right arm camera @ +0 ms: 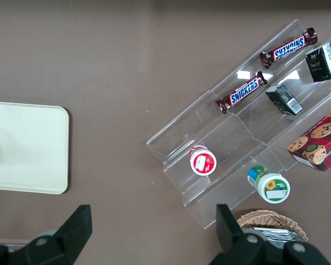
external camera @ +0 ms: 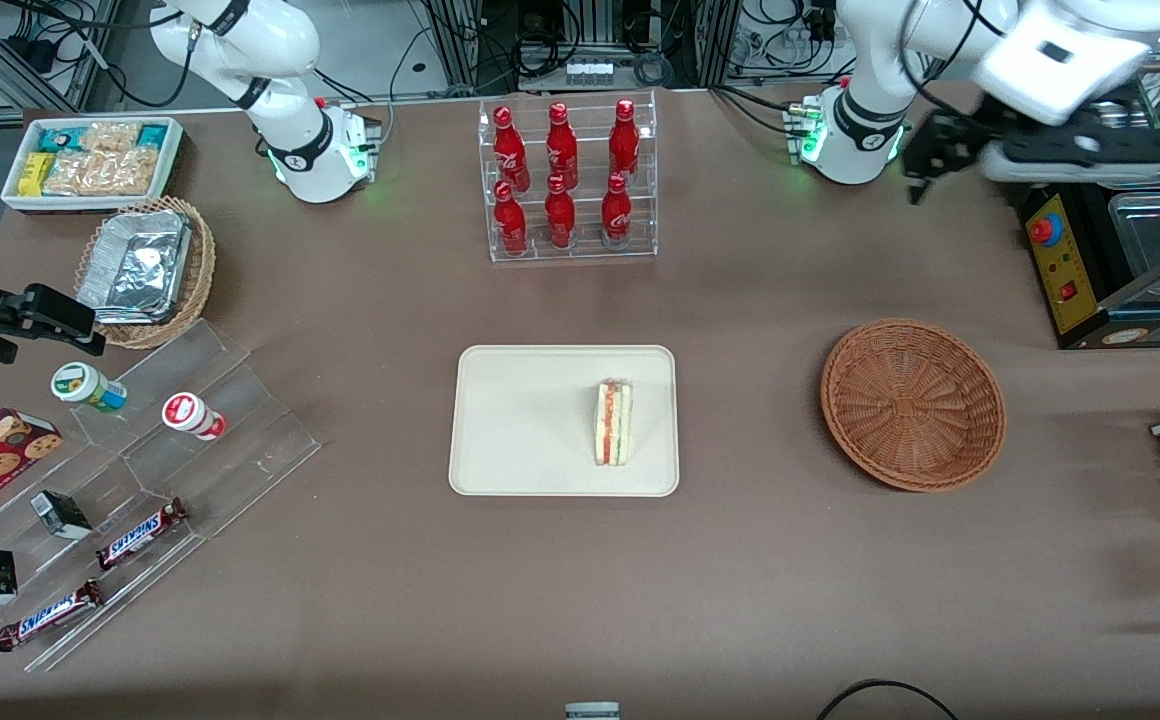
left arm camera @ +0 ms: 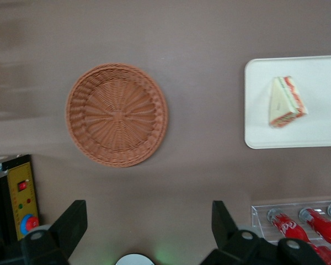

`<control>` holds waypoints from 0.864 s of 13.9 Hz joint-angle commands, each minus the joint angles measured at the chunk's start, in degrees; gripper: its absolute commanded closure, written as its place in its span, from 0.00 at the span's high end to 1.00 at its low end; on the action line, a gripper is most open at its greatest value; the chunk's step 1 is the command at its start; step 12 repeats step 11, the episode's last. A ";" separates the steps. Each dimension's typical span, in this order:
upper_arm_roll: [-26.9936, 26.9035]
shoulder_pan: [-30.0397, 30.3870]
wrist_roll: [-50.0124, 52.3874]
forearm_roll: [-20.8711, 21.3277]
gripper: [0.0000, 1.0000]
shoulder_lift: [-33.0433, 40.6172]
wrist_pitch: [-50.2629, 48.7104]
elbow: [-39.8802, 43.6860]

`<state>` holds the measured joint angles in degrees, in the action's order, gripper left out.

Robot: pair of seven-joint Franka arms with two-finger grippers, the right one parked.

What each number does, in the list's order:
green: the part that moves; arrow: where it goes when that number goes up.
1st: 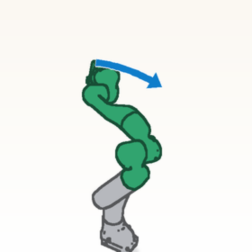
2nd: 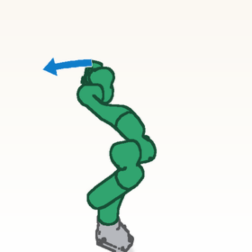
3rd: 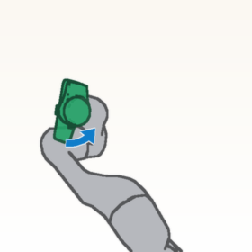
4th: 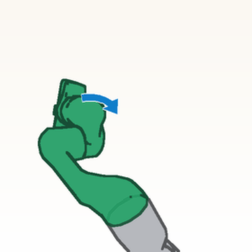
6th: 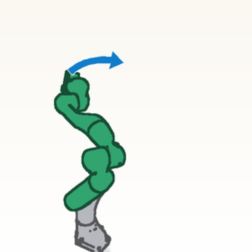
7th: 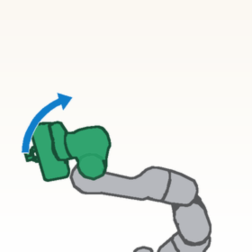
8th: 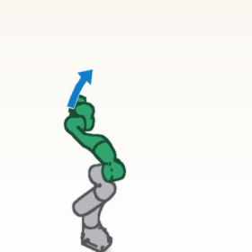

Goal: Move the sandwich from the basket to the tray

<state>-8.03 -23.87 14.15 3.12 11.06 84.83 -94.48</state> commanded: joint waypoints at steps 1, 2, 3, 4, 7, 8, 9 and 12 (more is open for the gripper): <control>1.70 6.88 -0.88 -2.67 1.00 -0.33 -0.46 -0.70; 2.49 9.60 -1.93 -4.60 1.00 -0.51 -0.46 -0.88; 3.71 12.33 -3.85 -4.96 1.00 -0.95 -0.46 -0.88; 5.81 15.14 -5.61 -4.97 1.00 -1.30 -0.46 -0.88; 9.69 20.17 -6.42 -5.75 1.00 -2.27 -0.55 -0.62; 10.66 21.57 -6.42 -5.93 1.00 -2.36 -0.63 -0.70; 12.58 23.32 -6.33 -6.02 1.00 -2.27 -0.72 -0.88; 15.40 26.85 -6.33 -7.50 1.00 -2.36 -0.90 -0.97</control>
